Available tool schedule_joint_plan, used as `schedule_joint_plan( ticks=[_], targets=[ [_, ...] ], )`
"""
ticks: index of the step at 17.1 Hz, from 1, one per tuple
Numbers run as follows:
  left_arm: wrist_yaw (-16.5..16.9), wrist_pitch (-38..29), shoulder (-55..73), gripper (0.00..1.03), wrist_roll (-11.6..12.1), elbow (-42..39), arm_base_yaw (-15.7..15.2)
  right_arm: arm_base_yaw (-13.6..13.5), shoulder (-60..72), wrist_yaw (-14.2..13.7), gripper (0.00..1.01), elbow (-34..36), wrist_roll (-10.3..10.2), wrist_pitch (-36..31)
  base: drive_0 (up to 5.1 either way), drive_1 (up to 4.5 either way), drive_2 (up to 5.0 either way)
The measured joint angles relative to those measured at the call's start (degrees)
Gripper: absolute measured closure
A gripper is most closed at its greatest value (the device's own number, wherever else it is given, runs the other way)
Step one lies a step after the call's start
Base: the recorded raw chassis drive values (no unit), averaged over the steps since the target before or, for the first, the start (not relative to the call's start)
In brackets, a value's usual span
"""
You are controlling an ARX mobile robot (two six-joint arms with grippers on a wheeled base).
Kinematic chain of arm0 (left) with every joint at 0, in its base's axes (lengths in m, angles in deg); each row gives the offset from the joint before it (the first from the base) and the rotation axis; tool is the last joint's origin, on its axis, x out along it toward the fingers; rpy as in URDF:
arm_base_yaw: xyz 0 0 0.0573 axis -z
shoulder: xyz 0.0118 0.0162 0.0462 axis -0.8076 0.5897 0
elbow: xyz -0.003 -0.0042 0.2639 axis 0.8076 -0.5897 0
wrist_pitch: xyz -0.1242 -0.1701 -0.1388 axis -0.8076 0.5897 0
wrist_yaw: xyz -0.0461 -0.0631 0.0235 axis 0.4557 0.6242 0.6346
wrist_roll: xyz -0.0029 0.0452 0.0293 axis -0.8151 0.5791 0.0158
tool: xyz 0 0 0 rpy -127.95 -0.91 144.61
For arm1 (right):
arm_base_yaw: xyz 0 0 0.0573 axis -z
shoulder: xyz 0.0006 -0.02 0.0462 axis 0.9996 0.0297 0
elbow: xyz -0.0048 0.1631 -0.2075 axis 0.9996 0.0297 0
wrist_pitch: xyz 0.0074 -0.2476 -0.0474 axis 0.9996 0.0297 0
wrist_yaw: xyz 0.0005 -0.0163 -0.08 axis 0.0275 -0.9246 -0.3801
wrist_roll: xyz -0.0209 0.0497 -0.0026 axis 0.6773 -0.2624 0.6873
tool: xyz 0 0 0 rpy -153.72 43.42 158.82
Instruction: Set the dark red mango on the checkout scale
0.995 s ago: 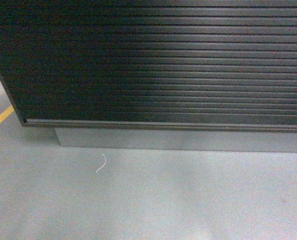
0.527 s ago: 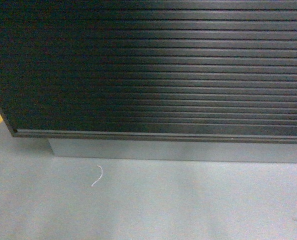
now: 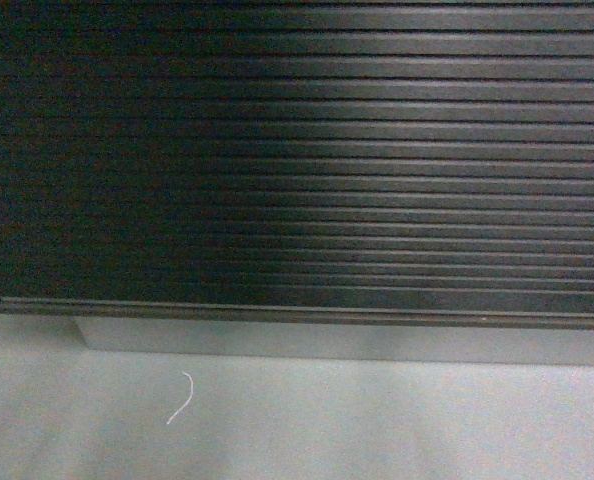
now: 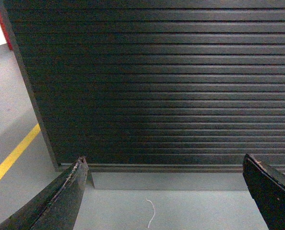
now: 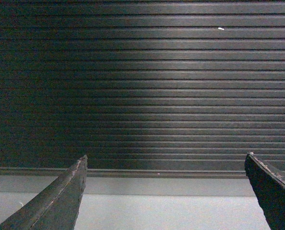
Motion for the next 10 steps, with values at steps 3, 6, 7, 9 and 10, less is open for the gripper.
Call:
schedule_joint_plan(
  ticks=[3,6,7,9,10],
  targets=[
    [0.00,-0.07,0.00,0.05,0.00,0.00,0.00,0.00,0.00,0.00,0.03,0.00,0.00,0.07,-0.1,2.57,-2.8],
    [-0.02,-0.02,0.00,0.05,0.00,0.00,0.00,0.00,0.00,0.00,0.03,0.00,0.00,0.04,-0.1,2.57,-2.8],
    [0.00,-0.02,0.00,0.05,0.00,0.00,0.00,0.00,0.00,0.00,0.03,0.00,0.00,0.04,-0.1,2.57,-2.8],
    [-0.02,-0.02,0.00,0.05,0.00,0.00,0.00,0.00,0.00,0.00,0.03,0.00,0.00,0.00,-0.1,2.57,-2.8],
    [0.00,-0.09,0.00,0.05,0.00,0.00,0.00,0.00,0.00,-0.02,0.03,0.00,0.00,0.11,-0.1,2.57,-2.8]
  ],
)
